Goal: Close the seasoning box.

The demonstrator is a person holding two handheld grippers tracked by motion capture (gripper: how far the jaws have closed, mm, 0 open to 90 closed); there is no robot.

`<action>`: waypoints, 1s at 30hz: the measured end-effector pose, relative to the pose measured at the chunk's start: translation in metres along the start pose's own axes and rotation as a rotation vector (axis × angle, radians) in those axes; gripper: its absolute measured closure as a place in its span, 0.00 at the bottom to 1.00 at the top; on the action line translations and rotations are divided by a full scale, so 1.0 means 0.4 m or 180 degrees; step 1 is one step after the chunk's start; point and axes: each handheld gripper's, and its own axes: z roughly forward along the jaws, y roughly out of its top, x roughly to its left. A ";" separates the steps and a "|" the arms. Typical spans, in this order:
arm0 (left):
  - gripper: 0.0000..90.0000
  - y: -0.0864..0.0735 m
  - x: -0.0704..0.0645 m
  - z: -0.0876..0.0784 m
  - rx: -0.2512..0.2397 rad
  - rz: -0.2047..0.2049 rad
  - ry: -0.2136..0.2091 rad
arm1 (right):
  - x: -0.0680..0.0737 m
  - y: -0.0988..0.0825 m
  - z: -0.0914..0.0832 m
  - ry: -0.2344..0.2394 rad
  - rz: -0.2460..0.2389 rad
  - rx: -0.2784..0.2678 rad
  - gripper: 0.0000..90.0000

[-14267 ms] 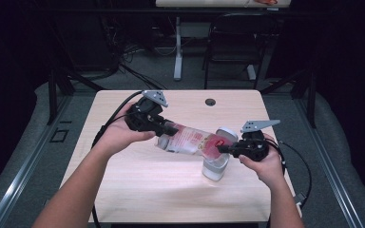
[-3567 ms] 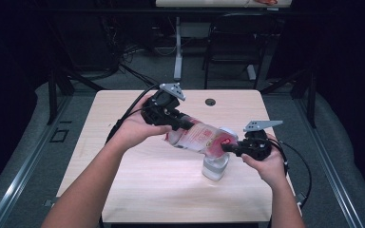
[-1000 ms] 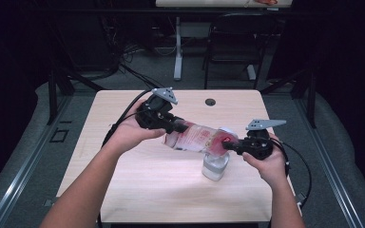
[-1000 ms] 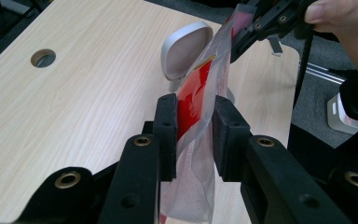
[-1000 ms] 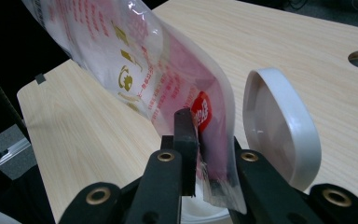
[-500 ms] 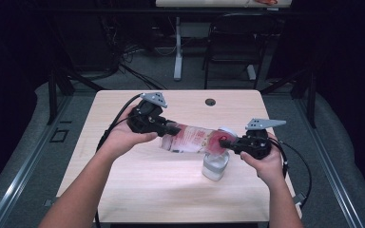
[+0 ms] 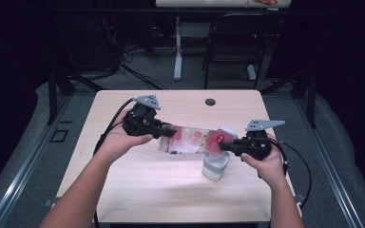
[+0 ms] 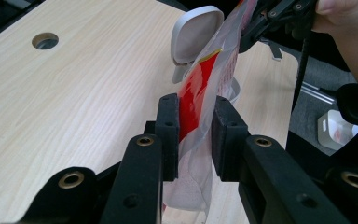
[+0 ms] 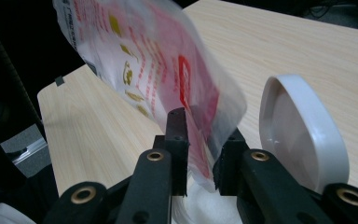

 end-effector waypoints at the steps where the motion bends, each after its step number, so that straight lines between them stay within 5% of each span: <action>1: 0.83 -0.004 0.002 0.001 -0.0027 -0.0032 -0.0018 | -0.002 -0.002 0.002 0.0010 0.0007 0.0007 0.88; 9: 0.82 -0.031 0.015 0.001 -0.0032 -0.0097 0.0009 | -0.013 -0.014 0.020 0.0047 0.0018 0.0111 0.88; 10: 0.82 -0.033 0.012 0.000 -0.0018 -0.0108 0.0088 | -0.015 -0.016 0.021 0.0056 0.0025 0.0118 0.88; 11: 0.82 -0.037 0.016 0.001 -0.0040 -0.0102 0.0010 | -0.017 -0.019 0.023 0.0082 0.0043 0.0095 0.89; 30: 0.80 -0.077 0.030 0.016 0.0043 -0.0177 0.0015 | -0.020 -0.016 0.021 0.0182 0.0056 0.0001 0.95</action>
